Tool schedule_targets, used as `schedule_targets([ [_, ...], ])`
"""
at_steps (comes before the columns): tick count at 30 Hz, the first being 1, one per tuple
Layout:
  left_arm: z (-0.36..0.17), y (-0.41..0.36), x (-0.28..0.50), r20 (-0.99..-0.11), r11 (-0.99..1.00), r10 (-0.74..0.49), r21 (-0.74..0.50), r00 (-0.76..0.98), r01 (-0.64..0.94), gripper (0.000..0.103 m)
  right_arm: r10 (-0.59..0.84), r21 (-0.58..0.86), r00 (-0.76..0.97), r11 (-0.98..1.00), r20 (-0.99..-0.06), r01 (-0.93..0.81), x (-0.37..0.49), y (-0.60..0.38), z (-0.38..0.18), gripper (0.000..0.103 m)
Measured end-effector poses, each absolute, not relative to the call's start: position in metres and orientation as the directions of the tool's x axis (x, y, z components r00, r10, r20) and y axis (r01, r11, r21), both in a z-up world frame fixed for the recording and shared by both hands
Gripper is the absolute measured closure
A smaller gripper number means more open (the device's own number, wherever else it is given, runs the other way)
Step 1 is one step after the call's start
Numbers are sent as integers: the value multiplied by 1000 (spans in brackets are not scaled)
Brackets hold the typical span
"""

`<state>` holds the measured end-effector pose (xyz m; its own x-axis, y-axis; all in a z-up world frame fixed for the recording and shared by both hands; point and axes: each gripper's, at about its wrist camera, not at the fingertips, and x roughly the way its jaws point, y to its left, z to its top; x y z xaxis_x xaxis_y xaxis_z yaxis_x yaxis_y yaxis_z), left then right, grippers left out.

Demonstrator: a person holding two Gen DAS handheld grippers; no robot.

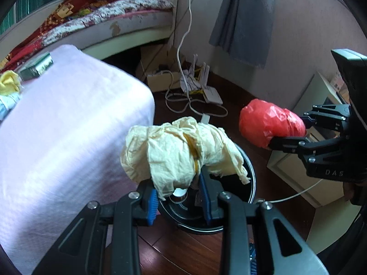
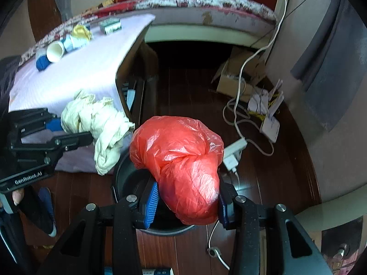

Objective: Collect trash
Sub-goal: 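Carry the cloth and red bag over the black bin and release both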

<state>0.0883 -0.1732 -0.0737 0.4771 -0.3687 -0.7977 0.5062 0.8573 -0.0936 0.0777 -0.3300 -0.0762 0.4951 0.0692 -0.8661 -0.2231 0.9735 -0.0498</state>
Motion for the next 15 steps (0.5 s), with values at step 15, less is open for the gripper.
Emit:
schedule_targets([
  [15, -134, -189, 102, -885, 834, -347, -140, 311, 533, 70, 53, -58, 331, 946, -942, -318, 84, -316, -151, 58],
])
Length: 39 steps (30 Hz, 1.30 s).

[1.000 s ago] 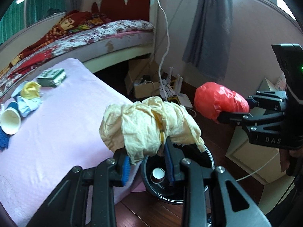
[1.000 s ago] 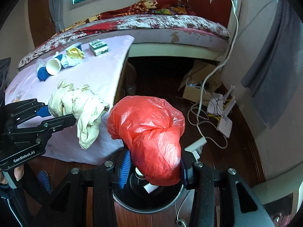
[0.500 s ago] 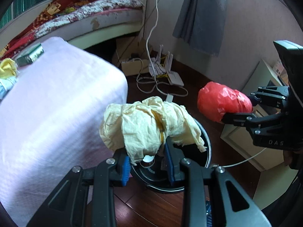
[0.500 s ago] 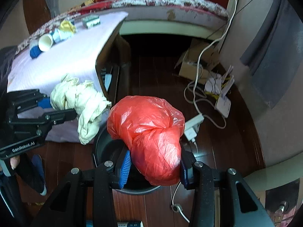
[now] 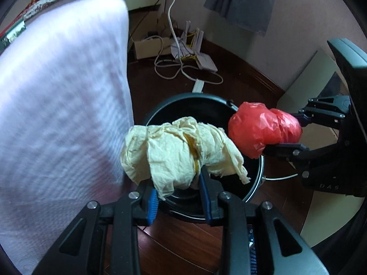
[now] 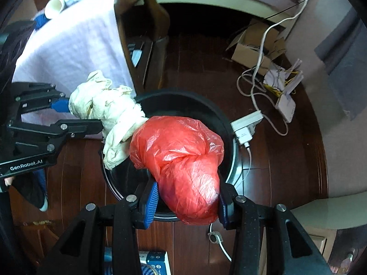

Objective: Collect trash
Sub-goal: 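Carry the cloth and red bag over the black bin and release both, then move both tools back over the bed toward the blue socks and cups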

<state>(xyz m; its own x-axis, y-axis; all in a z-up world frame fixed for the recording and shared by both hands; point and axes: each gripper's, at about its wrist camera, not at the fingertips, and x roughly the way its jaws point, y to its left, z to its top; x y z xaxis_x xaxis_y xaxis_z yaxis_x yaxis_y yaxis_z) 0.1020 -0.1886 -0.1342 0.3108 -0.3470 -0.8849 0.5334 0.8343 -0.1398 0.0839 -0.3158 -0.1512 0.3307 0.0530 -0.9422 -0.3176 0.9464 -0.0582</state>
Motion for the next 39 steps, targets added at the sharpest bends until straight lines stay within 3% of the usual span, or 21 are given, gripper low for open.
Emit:
schedule_targets([
  [2, -139, -188, 105, -890, 833, -351, -154, 292, 531, 69, 47, -64, 320, 942, -946, -329, 85, -315, -155, 58],
  [4, -143, -189, 108, -893, 830, -355, -166, 275, 532, 57, 60, -47, 301, 941, -952, -336, 88, -315, -161, 56],
  [5, -144, -189, 108, -895, 837, -347, -160, 280, 524, 35, 55, -48, 287, 940, -956, -339, 89, -313, -165, 52],
  [6, -145, -189, 109, -895, 843, -338, -151, 290, 515, 15, 8, -89, 281, 939, -960, -331, 91, -314, -171, 30],
  [7, -144, -186, 107, -891, 855, -327, -137, 314, 501, 9, -30, -126, 281, 936, -959, -329, 90, -314, -175, 8],
  [8, -144, -183, 106, -889, 863, -319, -129, 329, 489, 4, -51, -149, 284, 931, -957, -334, 90, -314, -177, 5],
  [14, -143, -171, 106, -889, 889, -279, -96, 363, 448, 3, -100, -186, 283, 937, -954, -297, 91, -325, -176, 0],
  [24, -122, -168, 101, -869, 896, -255, -47, 425, 442, 2, -83, -185, 330, 939, -940, -289, 91, -321, -155, 0],
  [39, -57, -136, 90, -796, 924, -260, -40, 547, 380, 2, -29, -168, 435, 944, -900, -285, 91, -305, -98, 0],
])
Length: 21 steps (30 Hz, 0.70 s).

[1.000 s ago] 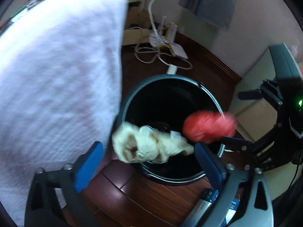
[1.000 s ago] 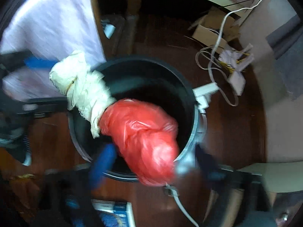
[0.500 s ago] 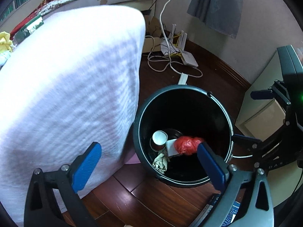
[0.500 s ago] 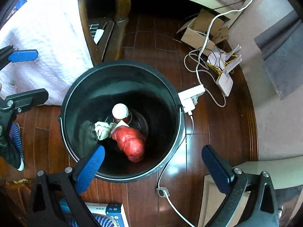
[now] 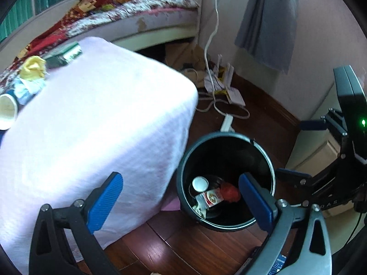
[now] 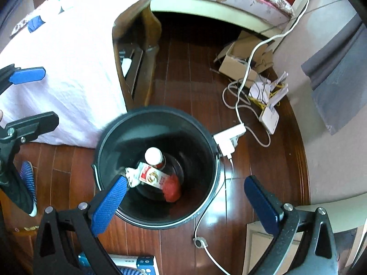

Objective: Collect trash
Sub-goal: 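Move both tools back over the bed toward the blue socks and cups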

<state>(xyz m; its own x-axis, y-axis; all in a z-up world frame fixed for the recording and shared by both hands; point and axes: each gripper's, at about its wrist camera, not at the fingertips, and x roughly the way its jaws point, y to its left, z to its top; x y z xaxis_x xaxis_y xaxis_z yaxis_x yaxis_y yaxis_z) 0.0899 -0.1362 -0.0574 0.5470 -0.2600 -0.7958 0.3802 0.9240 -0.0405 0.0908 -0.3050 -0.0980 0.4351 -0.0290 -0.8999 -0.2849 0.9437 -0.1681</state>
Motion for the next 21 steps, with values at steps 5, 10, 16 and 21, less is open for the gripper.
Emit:
schedule_targets([
  [5, -43, -122, 91, -774, 935, -249, -36, 582, 353, 2, -2, -165, 484, 941, -875, -295, 93, -292, -73, 0],
  [10, -32, -106, 91, -754, 946, -234, -32, 613, 323, 2, 22, -167, 527, 936, -850, -309, 98, -276, -49, 0],
  [16, -22, -83, 93, -738, 960, -205, -24, 643, 279, 2, 45, -161, 549, 933, -835, -321, 106, -261, -36, 0],
  [21, -15, -62, 94, -727, 972, -175, -21, 664, 233, 2, 70, -158, 561, 924, -825, -347, 112, -243, -25, 0],
])
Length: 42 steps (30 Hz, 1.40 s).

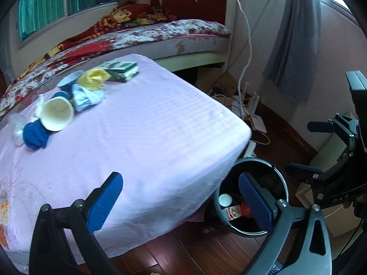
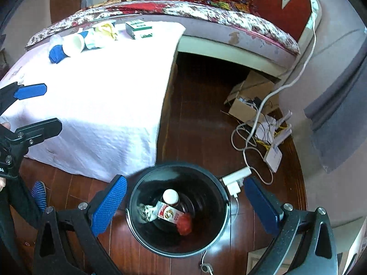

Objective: Collect trash
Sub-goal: 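Move both tools back over the bed toward the blue socks and cups, then grasp the blue socks with the left tool while the right tool grasps the light-blue cloth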

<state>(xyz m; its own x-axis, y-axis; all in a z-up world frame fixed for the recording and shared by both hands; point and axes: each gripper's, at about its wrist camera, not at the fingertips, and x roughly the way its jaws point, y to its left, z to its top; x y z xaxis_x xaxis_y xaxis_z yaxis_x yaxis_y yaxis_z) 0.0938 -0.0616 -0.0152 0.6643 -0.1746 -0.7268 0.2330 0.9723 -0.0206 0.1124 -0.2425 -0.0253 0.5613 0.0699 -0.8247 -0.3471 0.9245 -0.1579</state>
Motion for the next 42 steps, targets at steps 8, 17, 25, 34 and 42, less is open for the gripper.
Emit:
schedule_targets([
  [8, -8, -16, 96, -710, 989, -111, -13, 696, 145, 2, 124, -153, 584, 903, -802, -402, 131, -196, -10, 0],
  [17, -5, 53, 101, -699, 1000, -13, -12, 715, 6, 2, 225, -77, 609, 900, -760, -428, 161, -143, 10, 0],
  [25, -3, 109, 108, -680, 995, 64, -11, 730, -97, 2, 306, -27, 600, 876, -740, -481, 185, -84, 18, 0],
  [34, -11, 160, 134, -688, 983, 78, -65, 722, -169, 14, 338, -24, 600, 858, -725, -513, 215, -33, 14, 0],
  [42, -29, 179, 175, -709, 982, 68, -77, 702, -173, 25, 358, -5, 570, 844, -740, -537, 261, 0, -3, 5],
])
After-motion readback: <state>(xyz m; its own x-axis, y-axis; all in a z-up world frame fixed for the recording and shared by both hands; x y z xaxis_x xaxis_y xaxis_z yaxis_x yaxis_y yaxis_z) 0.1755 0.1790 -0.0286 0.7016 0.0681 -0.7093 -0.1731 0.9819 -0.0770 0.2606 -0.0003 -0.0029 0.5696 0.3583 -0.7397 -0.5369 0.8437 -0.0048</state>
